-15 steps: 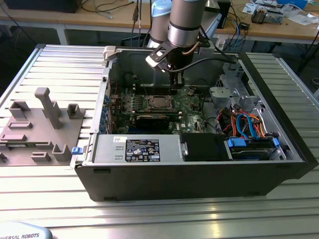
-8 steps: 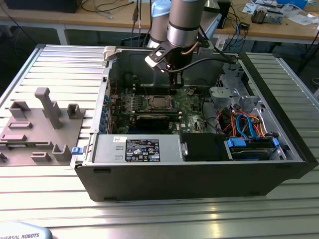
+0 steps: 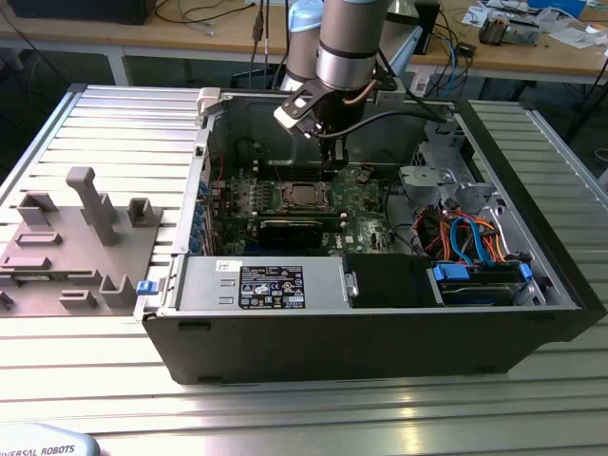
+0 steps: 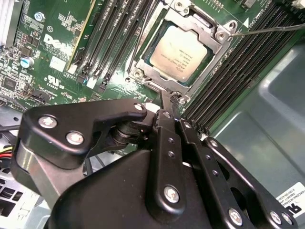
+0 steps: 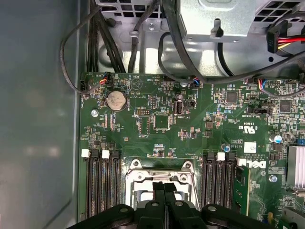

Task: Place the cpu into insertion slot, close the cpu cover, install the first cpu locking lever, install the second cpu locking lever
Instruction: 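Close the cpu cover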

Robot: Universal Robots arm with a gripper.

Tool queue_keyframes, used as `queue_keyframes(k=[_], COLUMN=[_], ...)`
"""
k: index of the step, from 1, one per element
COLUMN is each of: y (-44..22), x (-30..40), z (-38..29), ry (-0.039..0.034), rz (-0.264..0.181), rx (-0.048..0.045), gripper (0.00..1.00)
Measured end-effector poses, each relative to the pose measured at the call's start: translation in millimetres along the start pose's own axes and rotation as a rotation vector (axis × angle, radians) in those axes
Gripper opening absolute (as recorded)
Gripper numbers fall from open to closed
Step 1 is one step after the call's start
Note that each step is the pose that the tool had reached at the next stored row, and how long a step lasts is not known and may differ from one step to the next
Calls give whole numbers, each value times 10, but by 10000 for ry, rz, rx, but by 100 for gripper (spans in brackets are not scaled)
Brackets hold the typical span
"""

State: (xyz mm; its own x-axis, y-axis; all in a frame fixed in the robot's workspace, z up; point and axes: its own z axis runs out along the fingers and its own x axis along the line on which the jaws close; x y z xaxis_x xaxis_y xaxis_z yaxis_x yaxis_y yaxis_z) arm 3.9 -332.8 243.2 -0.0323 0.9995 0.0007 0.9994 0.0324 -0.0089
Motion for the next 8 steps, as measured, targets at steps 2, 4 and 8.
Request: queue_keyframes(k=[2,4,8], y=[-6,-11,-23], x=[0,0,1], z=[1,1,4], ry=[0,0,0], rz=[0,-1,0], rx=[0,0,0], gripper=[11,11,11])
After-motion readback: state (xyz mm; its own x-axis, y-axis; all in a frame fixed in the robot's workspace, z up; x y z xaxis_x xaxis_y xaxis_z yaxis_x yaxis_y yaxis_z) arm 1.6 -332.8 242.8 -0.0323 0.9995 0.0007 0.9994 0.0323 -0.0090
